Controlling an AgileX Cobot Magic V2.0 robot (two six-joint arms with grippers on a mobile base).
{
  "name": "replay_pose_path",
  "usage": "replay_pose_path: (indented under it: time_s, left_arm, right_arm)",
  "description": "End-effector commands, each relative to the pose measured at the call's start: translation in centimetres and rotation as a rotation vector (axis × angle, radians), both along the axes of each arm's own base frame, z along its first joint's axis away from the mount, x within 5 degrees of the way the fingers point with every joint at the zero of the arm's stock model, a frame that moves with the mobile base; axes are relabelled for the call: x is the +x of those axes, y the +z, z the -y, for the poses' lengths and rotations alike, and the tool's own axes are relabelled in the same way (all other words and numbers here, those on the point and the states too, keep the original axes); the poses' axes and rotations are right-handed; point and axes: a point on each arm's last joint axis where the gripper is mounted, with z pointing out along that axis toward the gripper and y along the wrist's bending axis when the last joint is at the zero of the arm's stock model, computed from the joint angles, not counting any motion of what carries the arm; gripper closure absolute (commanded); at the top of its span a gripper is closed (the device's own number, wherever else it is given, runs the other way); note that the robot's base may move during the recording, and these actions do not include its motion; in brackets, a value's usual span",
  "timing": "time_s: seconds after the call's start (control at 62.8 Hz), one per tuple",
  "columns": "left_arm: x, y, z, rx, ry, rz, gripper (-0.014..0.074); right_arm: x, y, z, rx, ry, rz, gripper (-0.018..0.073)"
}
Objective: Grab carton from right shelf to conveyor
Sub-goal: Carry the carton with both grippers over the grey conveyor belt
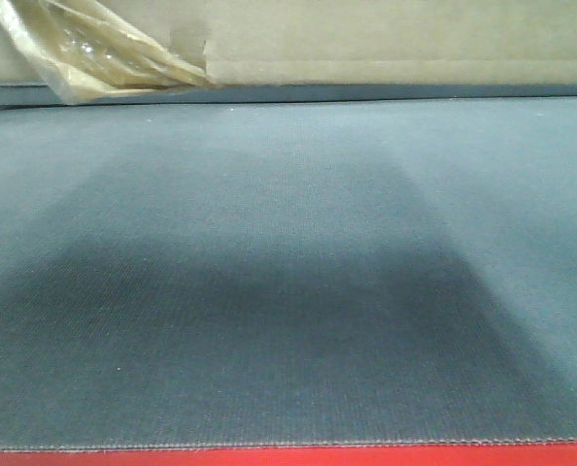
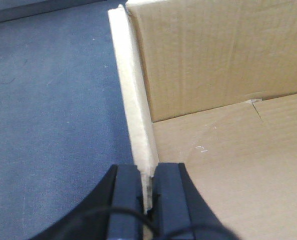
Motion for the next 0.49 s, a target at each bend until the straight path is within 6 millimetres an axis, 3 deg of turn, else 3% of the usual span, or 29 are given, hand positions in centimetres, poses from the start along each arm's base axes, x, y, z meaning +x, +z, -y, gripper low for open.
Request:
replay_pose_path:
  time_s: [0.0, 0.478]
  left_arm:
    - [0.06, 0.56, -0.75, 0.066, 0.038, 0.047, 0.0614]
    - [0.06, 0.56, -0.75, 0.066, 0.038, 0.047, 0.0614]
  right_arm:
    - [-0.69, 0.95, 0.11, 0.034, 0.016, 0.057, 0.0626]
    - [-0.69, 0.95, 0.11, 0.034, 0.016, 0.057, 0.0626]
